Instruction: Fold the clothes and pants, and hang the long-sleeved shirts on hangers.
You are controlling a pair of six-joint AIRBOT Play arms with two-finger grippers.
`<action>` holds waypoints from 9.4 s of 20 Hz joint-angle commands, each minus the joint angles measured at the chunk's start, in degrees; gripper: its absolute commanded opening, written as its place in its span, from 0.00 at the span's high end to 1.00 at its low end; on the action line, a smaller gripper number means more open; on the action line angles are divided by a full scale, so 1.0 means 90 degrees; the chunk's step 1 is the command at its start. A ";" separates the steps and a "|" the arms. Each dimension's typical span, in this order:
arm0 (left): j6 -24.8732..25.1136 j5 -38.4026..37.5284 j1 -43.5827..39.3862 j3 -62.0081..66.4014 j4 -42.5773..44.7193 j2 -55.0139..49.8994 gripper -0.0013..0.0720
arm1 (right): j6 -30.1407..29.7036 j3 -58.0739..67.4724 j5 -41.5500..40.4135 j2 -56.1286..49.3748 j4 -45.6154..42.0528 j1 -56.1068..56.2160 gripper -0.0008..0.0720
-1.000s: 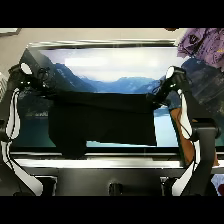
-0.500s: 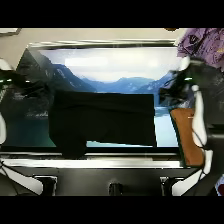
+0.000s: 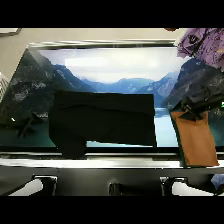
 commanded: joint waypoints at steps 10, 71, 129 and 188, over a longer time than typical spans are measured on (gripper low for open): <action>0.0194 0.0721 -0.0075 -0.2412 -0.0141 0.0714 0.03 | -0.0306 -0.1081 -0.0525 0.0313 0.0364 -0.0146 0.24; -0.1086 -0.0420 -0.1460 -0.0959 0.0651 0.2125 0.96 | -0.0355 -0.4405 -0.0976 0.1367 0.1188 -0.0146 0.94; 0.0029 0.1115 -0.2249 0.3798 -0.0306 -0.2584 0.27 | 0.0427 -0.0007 -0.2050 -0.0838 0.1268 -0.0017 0.10; -0.1389 0.1598 -0.7696 0.6725 -0.2450 -0.5802 0.97 | 0.2174 0.2569 -0.0053 0.0976 -0.1965 0.1477 0.94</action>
